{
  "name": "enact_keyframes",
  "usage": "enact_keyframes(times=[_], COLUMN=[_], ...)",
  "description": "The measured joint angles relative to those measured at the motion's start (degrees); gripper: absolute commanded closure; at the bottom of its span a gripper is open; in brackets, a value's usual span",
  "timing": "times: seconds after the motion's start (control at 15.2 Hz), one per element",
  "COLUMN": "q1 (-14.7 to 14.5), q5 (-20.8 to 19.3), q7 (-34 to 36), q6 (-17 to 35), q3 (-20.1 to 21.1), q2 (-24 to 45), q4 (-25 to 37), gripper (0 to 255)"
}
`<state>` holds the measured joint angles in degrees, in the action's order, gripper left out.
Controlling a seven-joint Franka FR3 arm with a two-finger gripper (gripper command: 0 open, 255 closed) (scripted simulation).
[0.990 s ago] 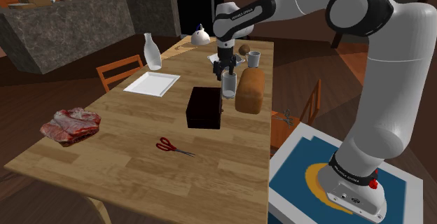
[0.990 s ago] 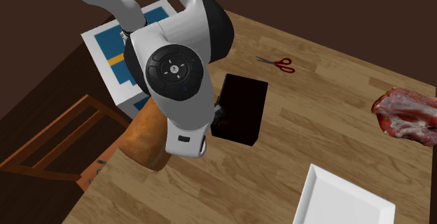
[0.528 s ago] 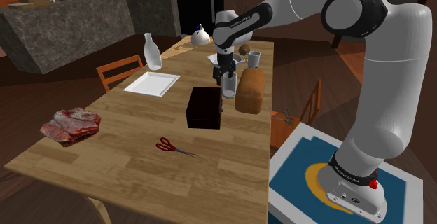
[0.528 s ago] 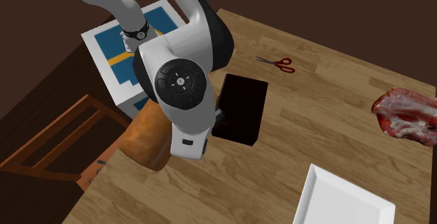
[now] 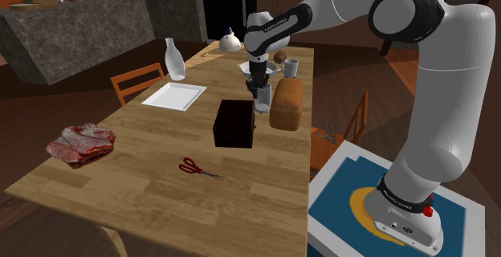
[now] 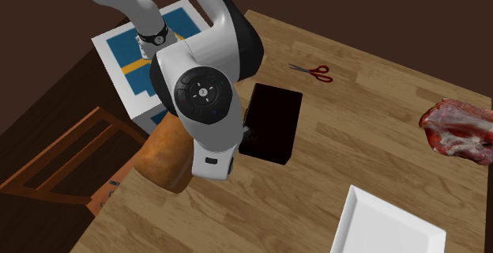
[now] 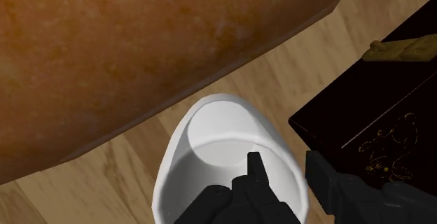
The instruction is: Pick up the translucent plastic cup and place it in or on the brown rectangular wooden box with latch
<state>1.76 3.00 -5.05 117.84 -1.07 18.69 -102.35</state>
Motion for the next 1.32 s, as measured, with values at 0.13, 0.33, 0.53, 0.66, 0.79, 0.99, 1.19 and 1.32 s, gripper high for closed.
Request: enact_keyframes(times=[0.13,0.33,0.53,0.66,0.79,0.99,1.19,1.32], q1=[0.00,0.00,0.00,-0.03,0.00,-0.05,0.05,0.06], q5=[0.00,-0.01,-0.01,-0.02,-0.06,-0.12,-0.17,-0.20], q7=[0.00,0.01,0.01,0.09,0.09,0.28,0.21,0.26], q6=[0.00,-0.01,-0.01,-0.77,-2.17,-4.10,-6.15,-7.51], q3=[0.00,0.00,0.00,0.01,-0.02,0.00,-0.08,-0.09], q2=[0.00,-0.01,0.00,-0.31,-0.82,-1.46,-2.48,-2.80], q4=[-0.01,0.00,0.01,0.41,1.30,2.59,3.62,4.67], gripper=[255,255,255,255,255,255,255,255])
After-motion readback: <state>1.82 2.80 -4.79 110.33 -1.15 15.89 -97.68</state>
